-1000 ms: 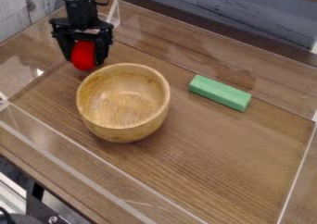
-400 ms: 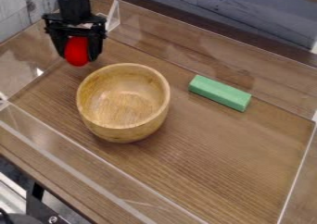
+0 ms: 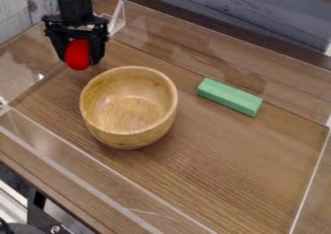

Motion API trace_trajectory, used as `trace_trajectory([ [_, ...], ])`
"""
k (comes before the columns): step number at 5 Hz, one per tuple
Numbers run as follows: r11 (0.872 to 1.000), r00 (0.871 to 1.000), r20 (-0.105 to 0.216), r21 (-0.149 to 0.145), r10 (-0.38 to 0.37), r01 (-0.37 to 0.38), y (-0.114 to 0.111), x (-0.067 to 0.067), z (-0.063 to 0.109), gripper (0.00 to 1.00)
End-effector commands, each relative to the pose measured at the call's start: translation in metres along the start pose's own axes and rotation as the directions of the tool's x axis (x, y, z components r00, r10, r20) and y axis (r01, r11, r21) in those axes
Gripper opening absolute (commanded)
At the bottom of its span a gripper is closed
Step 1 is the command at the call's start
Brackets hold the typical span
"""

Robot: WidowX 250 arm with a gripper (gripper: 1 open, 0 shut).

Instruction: Move the red object to the left

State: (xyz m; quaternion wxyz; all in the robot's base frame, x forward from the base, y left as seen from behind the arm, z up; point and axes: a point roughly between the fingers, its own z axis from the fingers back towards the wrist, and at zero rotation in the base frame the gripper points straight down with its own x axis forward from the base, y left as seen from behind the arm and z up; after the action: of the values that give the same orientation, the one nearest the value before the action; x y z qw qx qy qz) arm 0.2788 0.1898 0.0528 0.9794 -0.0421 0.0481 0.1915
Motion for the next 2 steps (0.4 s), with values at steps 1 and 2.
trace_trajectory([
  [1,1.0,0.996,0.088,0.02,0.004,-0.006,-0.0038,0.0089,0.0336,1.0],
  [2,1.0,0.997,0.075,0.017,0.013,-0.014,-0.008,0.0106,0.0339,1.0],
])
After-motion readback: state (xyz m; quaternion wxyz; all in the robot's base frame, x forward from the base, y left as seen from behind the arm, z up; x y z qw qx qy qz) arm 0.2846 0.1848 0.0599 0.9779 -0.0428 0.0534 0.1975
